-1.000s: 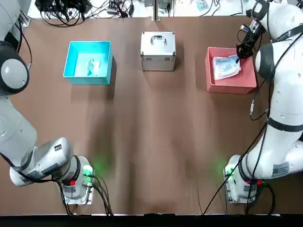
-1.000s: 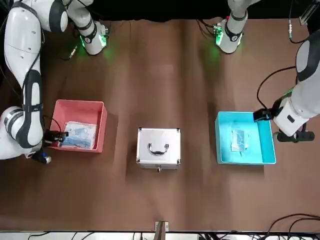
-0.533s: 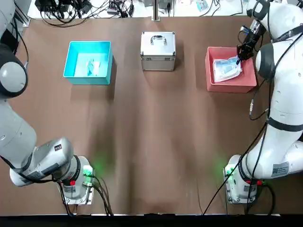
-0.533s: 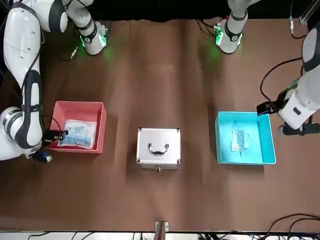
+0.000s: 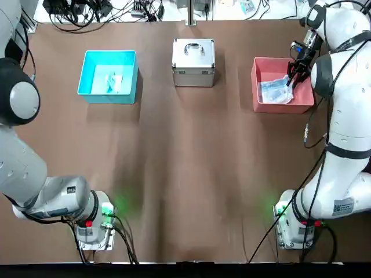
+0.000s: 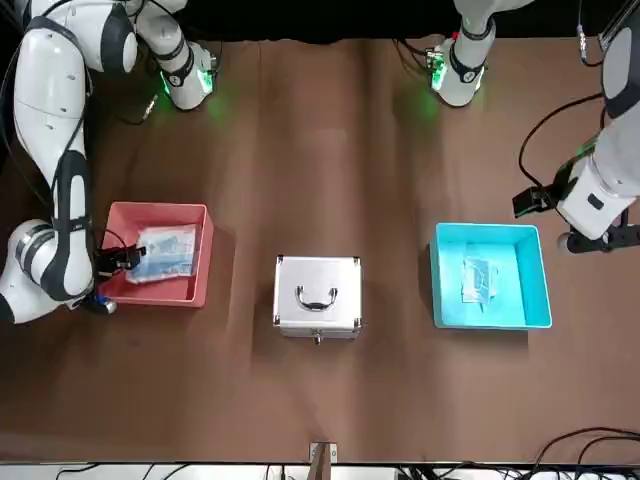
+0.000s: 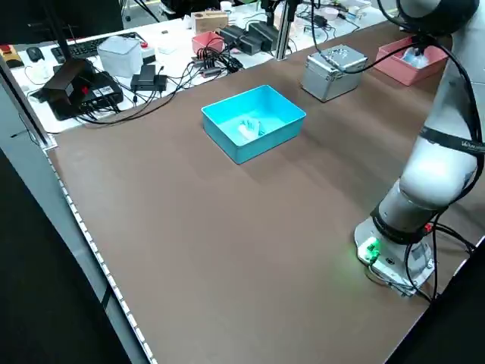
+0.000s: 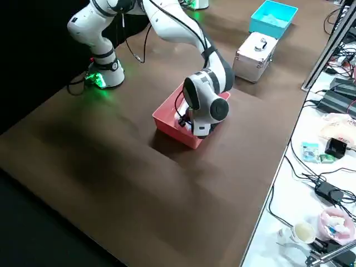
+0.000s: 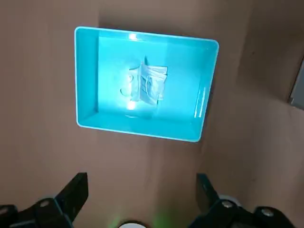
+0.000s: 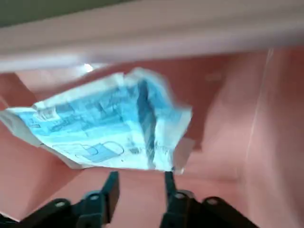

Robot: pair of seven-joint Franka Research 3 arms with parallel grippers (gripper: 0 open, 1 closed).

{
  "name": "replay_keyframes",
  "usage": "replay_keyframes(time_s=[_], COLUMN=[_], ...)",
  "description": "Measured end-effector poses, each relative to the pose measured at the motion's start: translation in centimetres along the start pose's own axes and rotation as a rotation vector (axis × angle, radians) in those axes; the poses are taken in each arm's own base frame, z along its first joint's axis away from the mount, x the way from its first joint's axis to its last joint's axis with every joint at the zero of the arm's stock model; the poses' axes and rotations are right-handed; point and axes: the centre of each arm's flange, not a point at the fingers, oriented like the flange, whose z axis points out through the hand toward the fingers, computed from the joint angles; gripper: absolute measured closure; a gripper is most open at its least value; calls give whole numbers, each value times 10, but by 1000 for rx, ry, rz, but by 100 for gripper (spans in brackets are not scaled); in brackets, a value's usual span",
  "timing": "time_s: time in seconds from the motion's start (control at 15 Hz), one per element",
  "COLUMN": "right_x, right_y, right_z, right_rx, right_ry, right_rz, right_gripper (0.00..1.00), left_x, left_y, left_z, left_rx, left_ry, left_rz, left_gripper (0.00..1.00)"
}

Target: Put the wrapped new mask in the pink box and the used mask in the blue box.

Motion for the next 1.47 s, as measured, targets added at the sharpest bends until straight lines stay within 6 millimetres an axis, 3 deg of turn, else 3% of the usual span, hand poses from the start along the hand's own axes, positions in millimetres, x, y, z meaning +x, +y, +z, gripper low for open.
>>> replay_keyframes(time_s=[0.13, 0.27, 0.4, 0.6, 0.87, 1.07, 1.27, 1.47], right_x=[-1, -9, -31, -82, -169, -219, -236, -251], right_y=[-8, -26, -48, -75, -89, -103, -129, -120], right_z=[-20, -58, -104, -177, -255, -284, -285, -285], right_rx=[-10, -22, -23, -21, -86, -173, -198, -183], right_ry=[38, 105, 166, 294, 439, 488, 499, 501], right_rz=[-21, -58, -103, -164, -182, -176, -167, -153], right_gripper=[37, 19, 2, 1, 1, 1, 1, 1], left_x=[-10, -19, -24, -23, -22, -22, -20, -18], left_y=[1, -1, -3, -3, -3, -3, -2, 1], left_z=[-2, 0, 1, 0, -2, -8, -8, -8], left_rx=[5, 9, 9, 3, -1, -5, -7, -10], left_ry=[10, 24, 30, 37, 51, 64, 72, 86], left_rz=[-3, -7, -10, -10, -11, -10, -4, 2], left_gripper=[0, 0, 0, 0, 0, 0, 0, 0])
